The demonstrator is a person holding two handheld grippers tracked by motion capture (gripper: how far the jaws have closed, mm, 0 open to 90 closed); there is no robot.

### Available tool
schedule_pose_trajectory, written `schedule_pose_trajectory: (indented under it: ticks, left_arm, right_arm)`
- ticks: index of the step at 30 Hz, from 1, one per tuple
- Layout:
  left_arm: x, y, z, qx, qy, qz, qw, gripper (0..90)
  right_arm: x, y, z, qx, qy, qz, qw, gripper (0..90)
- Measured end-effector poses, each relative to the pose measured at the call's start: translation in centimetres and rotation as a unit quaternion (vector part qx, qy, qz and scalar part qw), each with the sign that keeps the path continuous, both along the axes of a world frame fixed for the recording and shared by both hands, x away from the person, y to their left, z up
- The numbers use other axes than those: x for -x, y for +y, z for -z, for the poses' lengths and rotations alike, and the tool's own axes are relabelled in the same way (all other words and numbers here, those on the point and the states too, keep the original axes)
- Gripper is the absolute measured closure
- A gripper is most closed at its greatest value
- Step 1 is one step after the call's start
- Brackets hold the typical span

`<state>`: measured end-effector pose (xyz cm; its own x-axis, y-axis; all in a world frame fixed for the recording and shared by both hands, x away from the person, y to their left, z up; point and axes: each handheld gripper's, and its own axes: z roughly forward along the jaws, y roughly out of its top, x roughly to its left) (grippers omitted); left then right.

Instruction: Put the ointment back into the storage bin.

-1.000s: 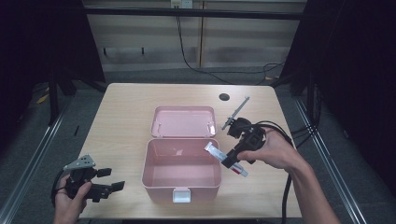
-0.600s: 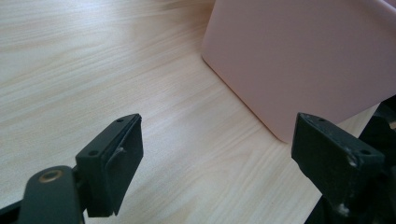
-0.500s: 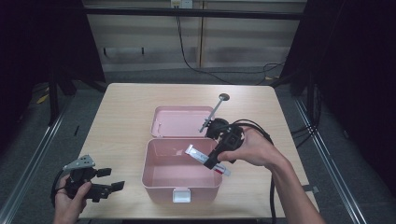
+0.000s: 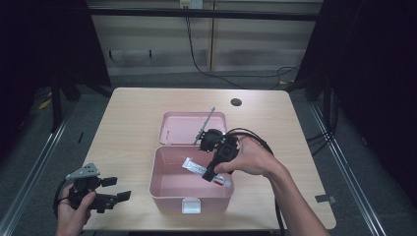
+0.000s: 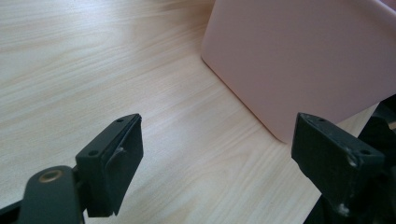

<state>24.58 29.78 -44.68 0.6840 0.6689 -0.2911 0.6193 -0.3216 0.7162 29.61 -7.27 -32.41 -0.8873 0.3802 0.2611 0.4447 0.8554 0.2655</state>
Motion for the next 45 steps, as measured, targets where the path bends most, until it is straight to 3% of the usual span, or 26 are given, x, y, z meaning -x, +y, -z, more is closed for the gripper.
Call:
schedule_pose_trajectory:
  ticks: [9,19,36,45]
  left_arm:
    - [0.0,0.0,0.1,-0.002,0.001,0.000,1.0000,16.8]
    - [-0.1,0.0,0.1,-0.002,0.002,0.002,1.0000,16.7]
    - [-0.1,0.0,0.1,0.000,0.002,0.001,1.0000,16.7]
    - [-0.1,0.0,0.1,0.000,0.002,0.001,1.0000,16.7]
  right_arm:
    - [-0.2,2.3,1.6,0.018,0.001,-0.042,0.9990,71.9]
    - [-0.6,3.7,3.3,0.031,0.019,-0.054,0.9979,71.9]
    - [-1.1,5.7,6.9,0.058,0.059,-0.102,0.9913,71.8]
    - [-1.1,6.1,8.2,0.063,0.068,-0.110,0.9896,71.8]
